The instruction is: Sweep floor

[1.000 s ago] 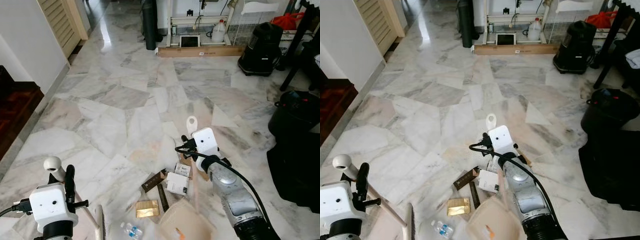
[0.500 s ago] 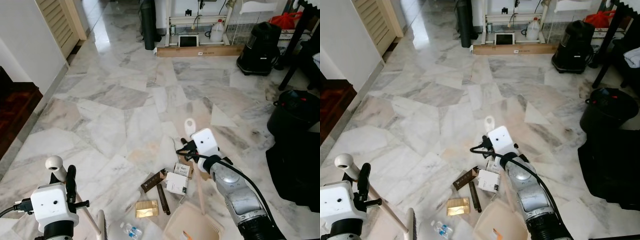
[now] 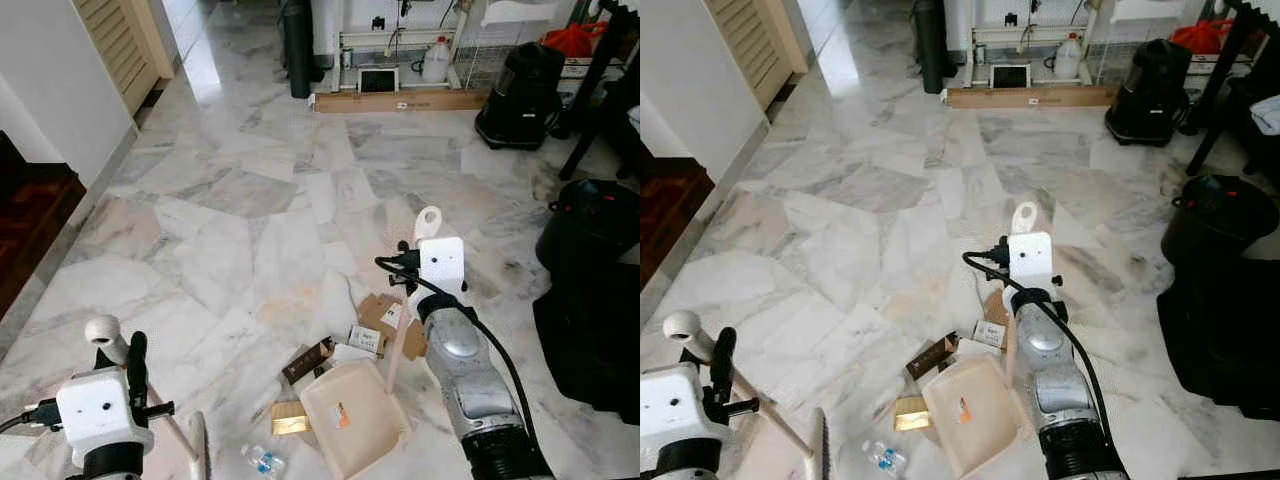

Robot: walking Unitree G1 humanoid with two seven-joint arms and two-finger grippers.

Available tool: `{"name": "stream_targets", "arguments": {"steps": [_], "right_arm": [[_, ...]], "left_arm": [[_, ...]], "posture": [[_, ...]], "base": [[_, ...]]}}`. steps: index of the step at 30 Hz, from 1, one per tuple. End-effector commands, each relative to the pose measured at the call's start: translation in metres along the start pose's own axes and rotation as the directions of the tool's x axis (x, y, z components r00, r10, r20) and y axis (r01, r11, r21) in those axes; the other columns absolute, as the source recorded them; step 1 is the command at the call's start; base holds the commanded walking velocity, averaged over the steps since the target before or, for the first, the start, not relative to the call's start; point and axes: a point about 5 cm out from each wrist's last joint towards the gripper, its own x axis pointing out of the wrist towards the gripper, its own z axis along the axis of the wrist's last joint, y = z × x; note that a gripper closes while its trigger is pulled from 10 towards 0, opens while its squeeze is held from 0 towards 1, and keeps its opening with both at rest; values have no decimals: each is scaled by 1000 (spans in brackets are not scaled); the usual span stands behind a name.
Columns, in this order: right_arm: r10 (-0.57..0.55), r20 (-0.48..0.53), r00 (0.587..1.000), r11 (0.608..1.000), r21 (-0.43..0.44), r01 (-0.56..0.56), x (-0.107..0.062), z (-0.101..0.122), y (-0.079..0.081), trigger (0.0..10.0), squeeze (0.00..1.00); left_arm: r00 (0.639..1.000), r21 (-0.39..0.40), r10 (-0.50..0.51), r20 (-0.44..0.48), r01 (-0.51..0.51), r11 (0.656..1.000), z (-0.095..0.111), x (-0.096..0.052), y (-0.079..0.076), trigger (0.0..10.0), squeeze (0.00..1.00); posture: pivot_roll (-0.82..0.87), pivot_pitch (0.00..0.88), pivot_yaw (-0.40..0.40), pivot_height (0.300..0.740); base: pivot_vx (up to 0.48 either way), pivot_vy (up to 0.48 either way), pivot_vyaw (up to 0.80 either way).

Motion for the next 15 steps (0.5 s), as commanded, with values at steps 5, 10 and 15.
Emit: {"name": "stream_targets", "arguments": {"steps": [5, 10, 15], "right_arm": [[-20, 44, 999, 999, 35, 18, 1, 6, 3, 10000, 0], [0, 56, 998, 999, 45, -2, 1, 7, 5, 10000, 0], [8, 50, 999, 999, 45, -10, 1, 5, 6, 10000, 0]], "left_arm": [[999, 22, 16, 44, -17, 1000, 6, 0, 3, 10000, 0], [999, 19, 18, 47, -18, 1000, 6, 0, 3, 10000, 0], [999, 15, 17, 49, -18, 1000, 6, 0, 3, 10000, 0]], "posture": [[-40, 134, 83, 740], [-40, 134, 83, 740], [-39, 127, 82, 740]], "base": [[0, 0, 0], [0, 0, 0], [0, 0, 0]]}}
